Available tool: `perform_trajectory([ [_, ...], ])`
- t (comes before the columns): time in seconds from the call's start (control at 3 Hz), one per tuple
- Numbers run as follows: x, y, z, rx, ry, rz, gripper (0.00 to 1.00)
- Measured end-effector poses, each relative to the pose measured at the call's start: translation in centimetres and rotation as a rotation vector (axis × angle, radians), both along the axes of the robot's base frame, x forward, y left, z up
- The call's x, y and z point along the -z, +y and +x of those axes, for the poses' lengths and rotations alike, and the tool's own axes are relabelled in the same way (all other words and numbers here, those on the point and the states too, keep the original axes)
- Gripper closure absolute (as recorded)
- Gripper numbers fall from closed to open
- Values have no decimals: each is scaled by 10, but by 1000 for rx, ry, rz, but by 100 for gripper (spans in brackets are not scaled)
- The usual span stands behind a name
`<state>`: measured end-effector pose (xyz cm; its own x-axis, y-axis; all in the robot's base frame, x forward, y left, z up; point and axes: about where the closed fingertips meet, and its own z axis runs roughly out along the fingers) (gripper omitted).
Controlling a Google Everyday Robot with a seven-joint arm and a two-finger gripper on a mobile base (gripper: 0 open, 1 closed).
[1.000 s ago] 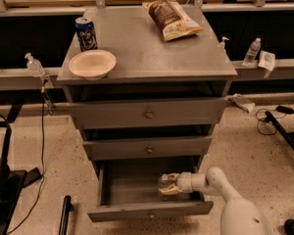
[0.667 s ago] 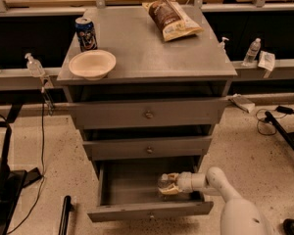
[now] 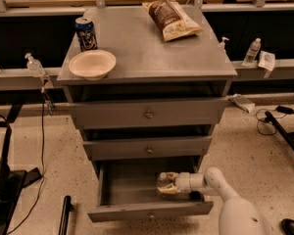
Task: Place water bottle into bottom drawer
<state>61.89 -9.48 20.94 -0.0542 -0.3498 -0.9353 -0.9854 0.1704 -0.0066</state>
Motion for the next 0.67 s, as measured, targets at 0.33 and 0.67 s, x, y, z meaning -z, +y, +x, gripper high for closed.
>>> perform_trajectory([
  [0.33, 2, 5, -2, -6, 4, 4, 0],
  [0.67, 2, 5, -2, -6, 4, 4, 0],
])
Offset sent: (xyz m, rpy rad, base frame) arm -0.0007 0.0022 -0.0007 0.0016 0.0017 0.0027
